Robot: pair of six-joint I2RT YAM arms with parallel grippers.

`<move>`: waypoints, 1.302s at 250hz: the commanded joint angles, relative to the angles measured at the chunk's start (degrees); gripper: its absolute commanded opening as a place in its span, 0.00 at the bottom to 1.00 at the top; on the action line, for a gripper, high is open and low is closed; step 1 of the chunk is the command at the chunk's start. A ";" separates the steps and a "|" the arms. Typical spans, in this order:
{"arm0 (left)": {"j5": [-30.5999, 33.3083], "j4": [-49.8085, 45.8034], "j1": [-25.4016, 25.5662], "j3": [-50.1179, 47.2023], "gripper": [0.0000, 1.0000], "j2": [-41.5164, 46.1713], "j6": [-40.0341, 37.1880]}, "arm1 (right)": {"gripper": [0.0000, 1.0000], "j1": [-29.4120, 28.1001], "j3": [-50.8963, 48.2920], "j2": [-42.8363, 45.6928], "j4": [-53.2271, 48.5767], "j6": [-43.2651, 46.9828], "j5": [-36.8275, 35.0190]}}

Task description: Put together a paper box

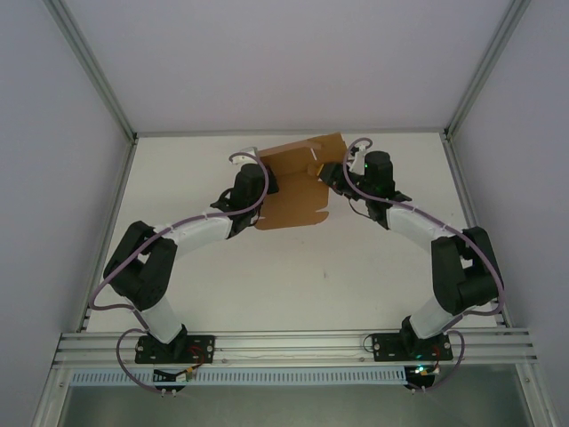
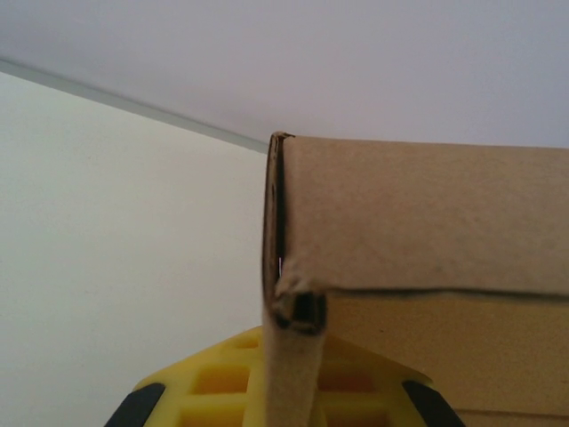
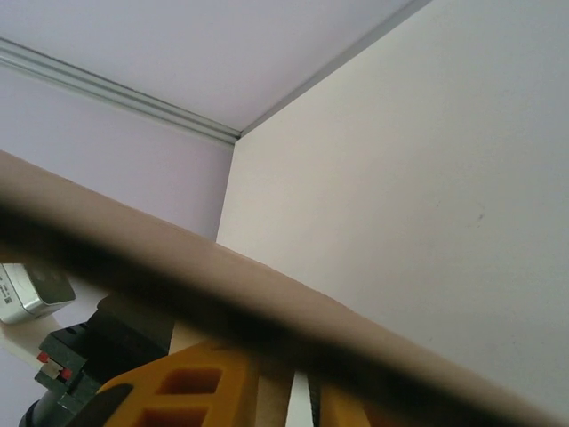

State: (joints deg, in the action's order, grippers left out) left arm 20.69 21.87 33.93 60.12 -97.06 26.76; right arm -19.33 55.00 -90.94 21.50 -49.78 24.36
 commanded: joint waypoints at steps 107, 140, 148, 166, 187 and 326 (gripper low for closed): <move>-0.97 3.43 0.90 0.06 0.00 0.73 -1.15 | 0.04 -0.21 -3.67 5.59 -1.98 2.70 -3.52; -1.43 3.52 0.98 -0.03 0.00 0.82 -1.30 | 0.05 0.06 -3.80 7.08 -4.31 3.72 -3.57; -1.61 3.55 0.90 0.07 0.00 0.82 -1.38 | 0.11 0.18 -3.94 7.39 -4.38 3.87 -3.37; -1.70 3.37 0.94 0.13 0.00 0.82 -1.49 | 0.27 0.41 -4.45 8.28 -4.77 3.73 -3.62; -1.77 2.79 0.95 0.17 0.00 0.90 -1.97 | 0.37 1.26 -5.41 10.14 -5.59 4.05 -4.94; -13.02 -5.44 0.81 0.49 0.00 4.67 -9.46 | 0.70 8.97 6.59 19.51 -39.74 47.39 -6.80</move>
State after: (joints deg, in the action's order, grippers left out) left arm 13.19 18.79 34.65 60.12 -95.37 19.99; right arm -10.90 55.44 -67.94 -6.04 -19.31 13.21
